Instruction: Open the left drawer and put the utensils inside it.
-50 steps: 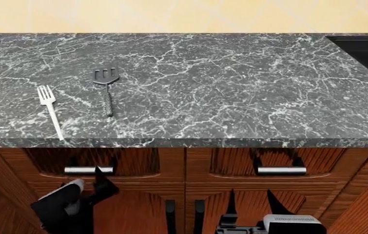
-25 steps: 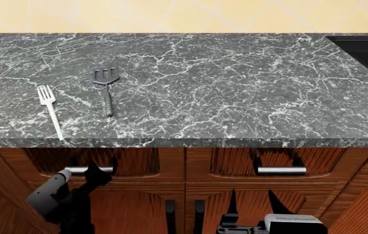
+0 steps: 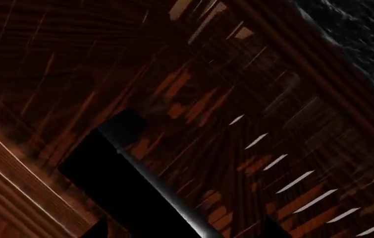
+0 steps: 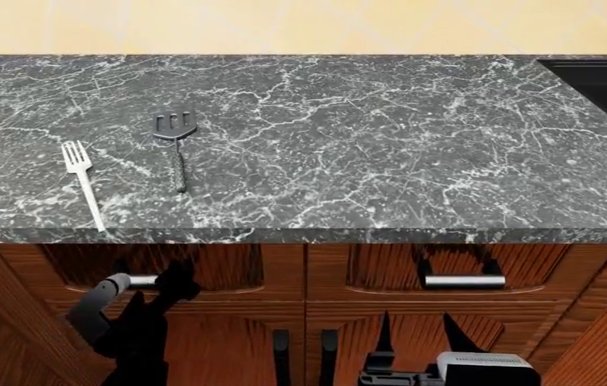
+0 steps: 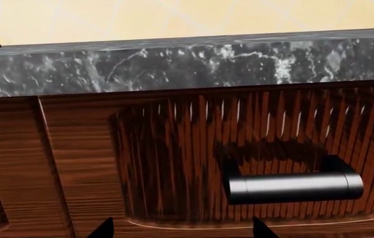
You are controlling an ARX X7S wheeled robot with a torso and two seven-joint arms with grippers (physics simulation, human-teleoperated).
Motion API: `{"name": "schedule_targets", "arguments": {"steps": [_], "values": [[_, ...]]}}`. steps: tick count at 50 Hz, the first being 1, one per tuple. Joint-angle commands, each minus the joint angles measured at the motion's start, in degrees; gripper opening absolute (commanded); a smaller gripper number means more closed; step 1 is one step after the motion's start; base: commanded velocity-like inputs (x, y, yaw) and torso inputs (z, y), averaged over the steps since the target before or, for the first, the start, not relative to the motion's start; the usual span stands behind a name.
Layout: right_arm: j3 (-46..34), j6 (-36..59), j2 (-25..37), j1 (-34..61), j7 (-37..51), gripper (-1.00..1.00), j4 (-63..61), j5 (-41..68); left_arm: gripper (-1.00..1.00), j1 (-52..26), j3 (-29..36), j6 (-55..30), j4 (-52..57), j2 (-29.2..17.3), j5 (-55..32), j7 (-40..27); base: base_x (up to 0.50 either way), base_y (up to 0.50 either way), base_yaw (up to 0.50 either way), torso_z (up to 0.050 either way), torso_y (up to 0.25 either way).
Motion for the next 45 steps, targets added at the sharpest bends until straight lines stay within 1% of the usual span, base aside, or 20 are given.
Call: {"name": "schedule_targets", "arguments": {"steps": [1, 13, 23, 33, 45], "values": [[0.0, 0.1, -0.2, 0.8, 0.1, 1.00, 1.1, -0.9, -1.00, -0.8, 0.6, -1.1, -1.6, 0.5, -3.8, 5.4, 0.00, 0.00, 0.00, 0.000, 0.000], [-0.6, 0.0, 0.1, 1.0, 0.5, 1.00, 1.4, -0.9, -1.00, 0.7, 0.6, 0.3, 0.7, 0.4, -4.9, 5.7, 0.00, 0.00, 0.00, 0.000, 0.000], [-0.9, -0.2, 0.3, 1.0, 0.7, 1.00, 1.5, -0.6, -1.00, 3.3, 0.4, 2.1, 5.7, 0.4, -6.0, 5.2, 0.00, 0.00, 0.00, 0.000, 0.000], [-1.5, 0.2, 0.6, 0.8, 1.0, 1.00, 0.6, -0.4, -1.00, 6.3, 1.4, 0.3, 12.9, -0.7, -7.3, 3.2, 0.00, 0.00, 0.00, 0.000, 0.000], [-1.4, 0.6, 1.4, 0.1, 1.4, 1.00, -1.3, 0.5, -1.00, 10.4, 2.1, -4.1, 23.2, -2.7, -9.9, -2.1, 0.00, 0.00, 0.00, 0.000, 0.002]]}}
